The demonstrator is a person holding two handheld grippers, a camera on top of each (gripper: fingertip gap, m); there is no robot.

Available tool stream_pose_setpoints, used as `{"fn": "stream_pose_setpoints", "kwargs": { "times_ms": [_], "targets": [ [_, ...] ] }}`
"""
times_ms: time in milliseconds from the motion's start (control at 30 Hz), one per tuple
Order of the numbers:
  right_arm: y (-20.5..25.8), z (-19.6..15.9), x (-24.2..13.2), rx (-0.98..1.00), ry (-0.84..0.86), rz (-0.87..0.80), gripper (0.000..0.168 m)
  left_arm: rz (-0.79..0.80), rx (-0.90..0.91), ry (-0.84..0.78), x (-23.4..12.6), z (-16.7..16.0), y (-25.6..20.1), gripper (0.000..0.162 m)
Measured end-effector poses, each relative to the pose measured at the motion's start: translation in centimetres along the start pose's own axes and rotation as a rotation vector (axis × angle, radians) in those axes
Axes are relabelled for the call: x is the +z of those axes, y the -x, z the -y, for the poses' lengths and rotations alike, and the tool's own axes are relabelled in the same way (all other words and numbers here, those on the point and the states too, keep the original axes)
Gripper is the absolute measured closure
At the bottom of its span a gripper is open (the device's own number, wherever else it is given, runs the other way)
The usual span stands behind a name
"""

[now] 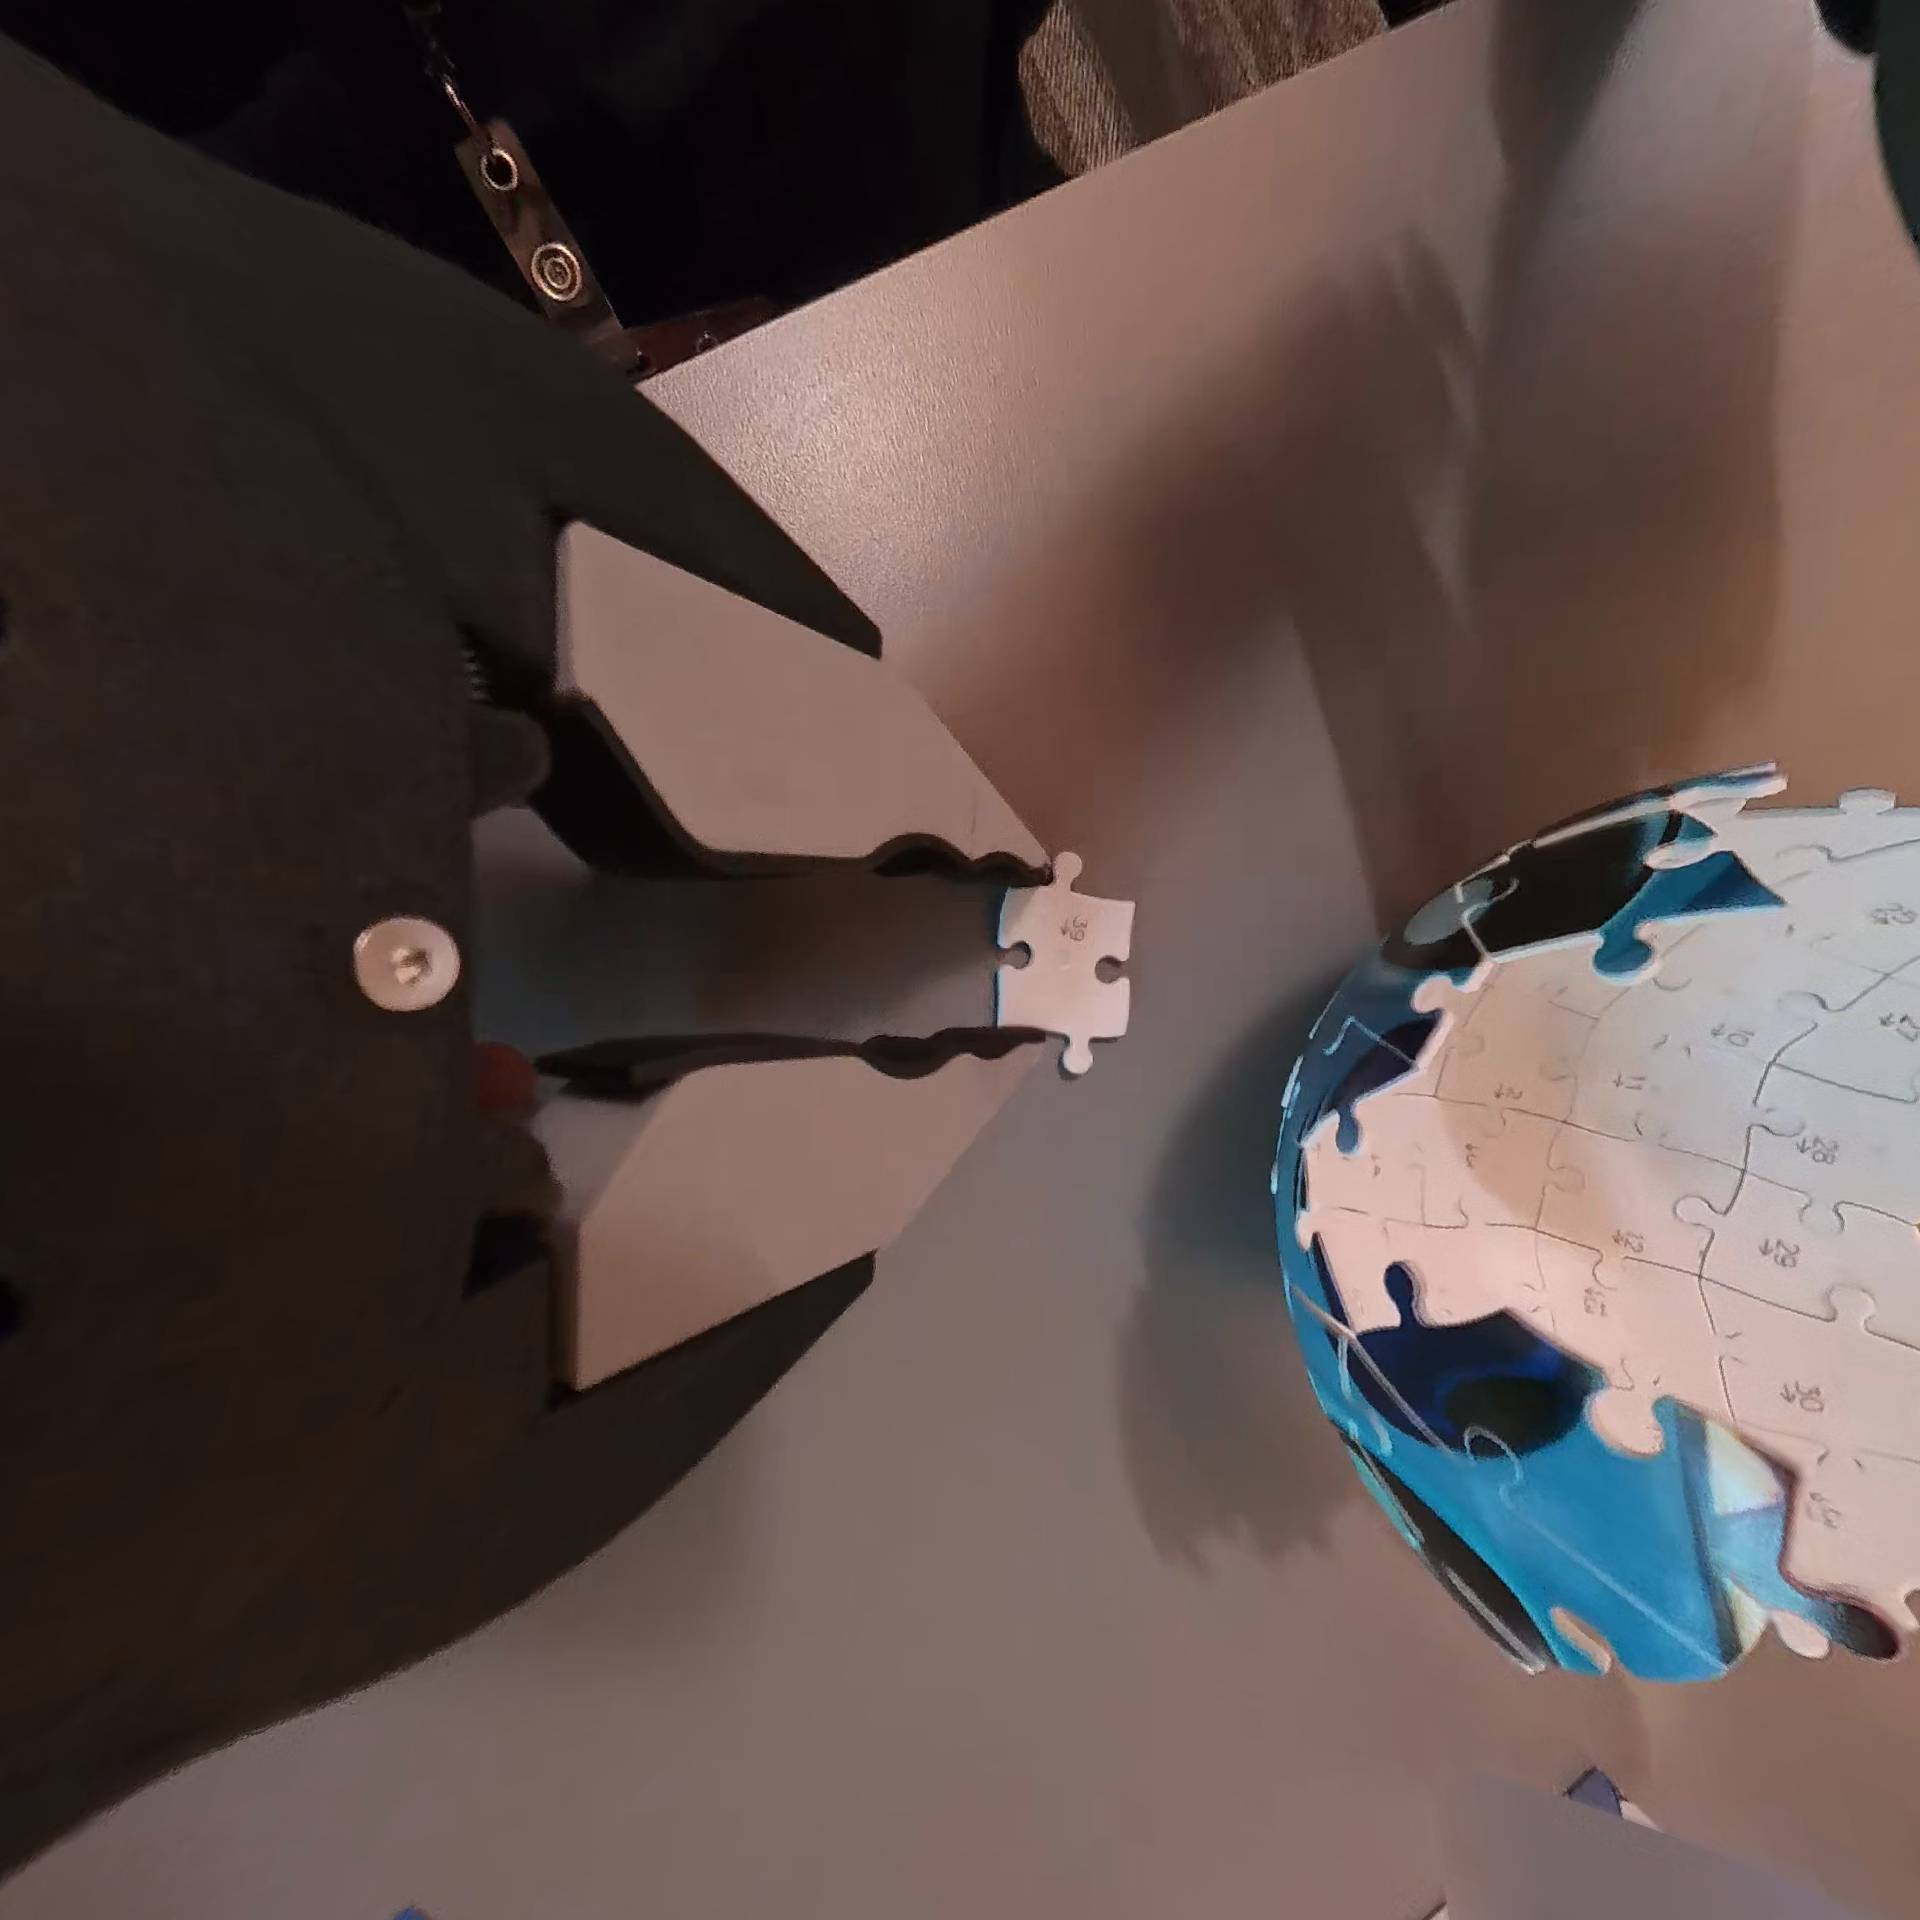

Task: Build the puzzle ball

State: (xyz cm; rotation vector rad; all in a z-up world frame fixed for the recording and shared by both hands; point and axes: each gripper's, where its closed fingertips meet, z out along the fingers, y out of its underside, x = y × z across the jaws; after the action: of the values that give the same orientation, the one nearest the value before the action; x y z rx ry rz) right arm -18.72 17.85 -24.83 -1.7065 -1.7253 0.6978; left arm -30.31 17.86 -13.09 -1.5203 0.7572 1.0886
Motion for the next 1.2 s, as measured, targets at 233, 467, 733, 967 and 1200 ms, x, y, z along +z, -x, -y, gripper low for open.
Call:
{"fn": "stream_pose_setpoints", "kwargs": {
  "times_ms": [233, 467, 733, 967, 1200],
  "targets": [
    [0.0, 0.1, -0.4, -0.08, -0.021, 0.011, 0.145, -0.12, -0.031, -0.077, -3.9, 2.1, -2.6, 0.156],
    [2.3, 0.7, -3.7, -0.127, -0.106, 0.221, 0.144, -0.282, 0.147, -0.238, -6.1, 5.2, -8.6, 0.144],
    [4.4, 2.7, -7.5, -0.113, -0.186, 0.48, 0.144, -0.333, 0.167, -0.387, -6.3, 8.5, -10.0, 0.14],
    [4.9, 2.4, -7.0, -0.121, -0.186, 0.526, 0.144, -0.327, 0.183, -0.452, -6.8, 9.6, -10.1, 0.156],
    [3.9, 2.7, -6.6, -0.148, -0.227, 0.475, 0.142, -0.34, 0.238, -0.423, -6.2, 8.7, -11.1, 0.162]
  ]
}}
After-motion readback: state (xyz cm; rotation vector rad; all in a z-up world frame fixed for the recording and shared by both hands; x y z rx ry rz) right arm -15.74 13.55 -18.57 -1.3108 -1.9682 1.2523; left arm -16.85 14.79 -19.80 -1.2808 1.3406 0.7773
